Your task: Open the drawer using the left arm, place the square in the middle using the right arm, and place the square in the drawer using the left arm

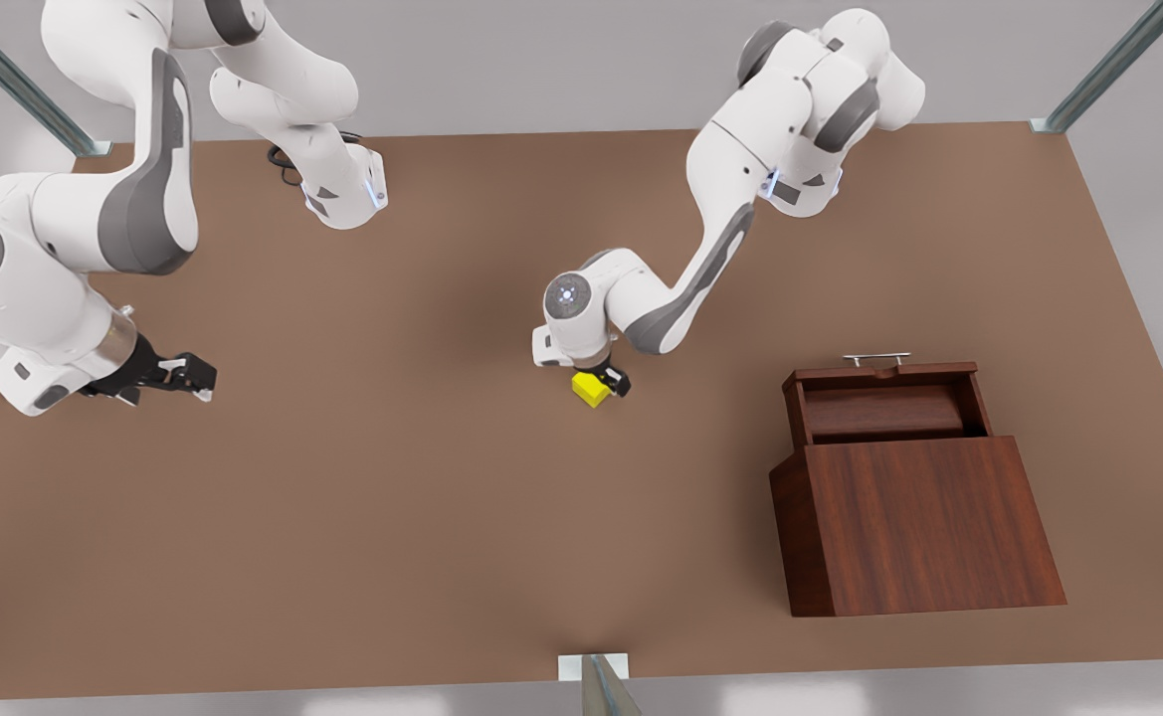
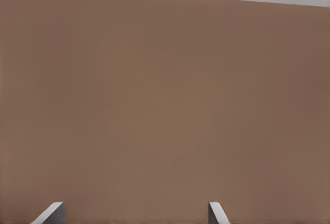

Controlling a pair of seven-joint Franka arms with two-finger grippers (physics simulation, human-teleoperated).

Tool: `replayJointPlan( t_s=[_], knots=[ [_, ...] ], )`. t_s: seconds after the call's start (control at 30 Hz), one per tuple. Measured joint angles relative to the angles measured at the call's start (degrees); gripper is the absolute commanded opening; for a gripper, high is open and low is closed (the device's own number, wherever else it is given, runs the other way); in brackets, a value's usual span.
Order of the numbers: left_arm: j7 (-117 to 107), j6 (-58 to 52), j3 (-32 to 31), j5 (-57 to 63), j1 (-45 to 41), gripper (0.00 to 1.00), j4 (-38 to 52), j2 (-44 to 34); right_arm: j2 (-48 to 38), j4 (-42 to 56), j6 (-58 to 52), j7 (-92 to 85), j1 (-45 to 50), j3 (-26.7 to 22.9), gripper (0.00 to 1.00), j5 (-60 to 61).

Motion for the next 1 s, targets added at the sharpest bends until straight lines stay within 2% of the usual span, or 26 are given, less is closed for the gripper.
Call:
replayJointPlan(
  t_s=[0.87, 1.0],
  knots=[
    [-1.8, 7.1, 0.2, 0.6, -0.6, 1.0, 0.3, 5.2, 0.1, 0.8, -0.1, 0.1, -0.1, -0.1, 1.0, 0.7],
    [-1.9, 7.0, 0.3, 0.8, -0.6, 1.0, -1.9, 4.8, 0.1, 0.8, 0.0, 0.1, -0.1, -0.1, 1.0, 0.7]
  ],
)
